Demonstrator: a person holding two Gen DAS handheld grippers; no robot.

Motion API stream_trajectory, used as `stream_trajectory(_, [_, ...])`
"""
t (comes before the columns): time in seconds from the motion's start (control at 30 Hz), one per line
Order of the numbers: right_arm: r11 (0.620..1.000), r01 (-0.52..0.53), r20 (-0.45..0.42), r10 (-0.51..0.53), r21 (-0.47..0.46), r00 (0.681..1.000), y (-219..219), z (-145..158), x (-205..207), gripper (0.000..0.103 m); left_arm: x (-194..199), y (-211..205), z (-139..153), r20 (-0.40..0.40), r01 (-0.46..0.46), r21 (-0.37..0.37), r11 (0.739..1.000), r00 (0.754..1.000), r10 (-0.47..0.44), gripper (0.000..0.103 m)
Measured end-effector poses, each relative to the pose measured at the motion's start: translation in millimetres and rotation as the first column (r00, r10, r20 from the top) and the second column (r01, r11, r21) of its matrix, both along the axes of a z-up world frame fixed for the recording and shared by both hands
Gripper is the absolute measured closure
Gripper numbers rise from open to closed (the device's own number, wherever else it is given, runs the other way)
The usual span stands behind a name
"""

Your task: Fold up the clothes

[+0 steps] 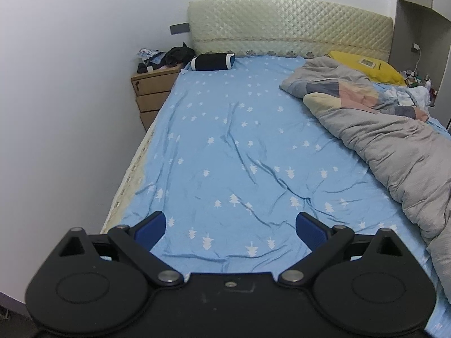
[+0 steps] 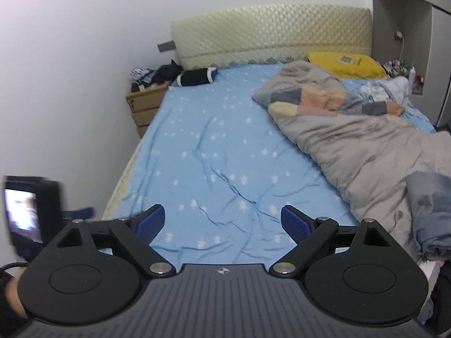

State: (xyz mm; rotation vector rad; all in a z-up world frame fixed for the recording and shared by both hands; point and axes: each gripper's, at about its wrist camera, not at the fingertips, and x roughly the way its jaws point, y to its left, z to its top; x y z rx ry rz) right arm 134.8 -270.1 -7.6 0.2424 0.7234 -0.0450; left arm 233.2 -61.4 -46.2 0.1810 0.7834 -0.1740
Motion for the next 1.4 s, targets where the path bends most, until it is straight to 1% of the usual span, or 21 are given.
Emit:
stream_trajectory(0.13, [1.000, -0.001, -0.044, 0.001, -0.010, 0.999, -7.9, -14.6, 7.1, 0.011, -4.2, 14.4, 8.0, 0.004, -0.014, -0.007, 1.000, 1.000, 0.014, 0.004])
stream_trajectory(0.2, [0.999, -0.015, -0.051, 0.013, -0.035, 0.999, -11.5, -22.7, 7.0, 0.012, -5.9, 21.2, 11.6, 0.003, -0.020, -0.010, 1.000, 1.000, 0.020, 0.004])
stream_trajectory(0.4, [0.996, 0.023, -0.040, -0.026, -0.086, 0.999, -17.9, -44.2, 0.0, 0.012, -17.9, 30.0, 23.2, 0.031, -0.026, -0.027, 0.999, 0.999, 0.027, 0.004])
stream_trajectory(0.53, [0.993, 0.045, -0.039, -0.050, -0.107, 0.998, -10.1, -49.2, -7.3, 0.012, -25.5, 32.2, 27.3, 0.031, -0.023, -0.043, 0.999, 0.999, 0.025, 0.004])
stream_trajectory(0.7, [0.994, 0.052, -0.061, -0.058, -0.097, 0.996, 1.3, -59.2, -11.1, 0.012, -30.7, 33.0, 29.2, 0.034, -0.014, -0.046, 0.999, 0.999, 0.016, 0.004])
stream_trajectory(0.8, [0.995, 0.048, -0.068, -0.053, -0.083, 0.996, 3.2, -60.9, -13.5, 0.012, -33.6, 33.1, 30.1, 0.037, -0.008, -0.046, 0.999, 0.999, 0.010, 0.004])
stream_trajectory(1.1, [0.993, 0.072, -0.071, -0.079, -0.094, 0.994, 3.8, -59.4, -15.5, 0.012, -41.9, 33.8, 32.9, 0.043, 0.010, -0.047, 0.999, 0.999, -0.008, 0.004])
stream_trajectory(1.4, [0.993, 0.075, -0.072, -0.081, -0.088, 0.994, 1.2, -62.2, -15.1, 0.012, -45.1, 38.0, 33.0, 0.035, 0.002, -0.051, 0.999, 0.999, 0.000, 0.004])
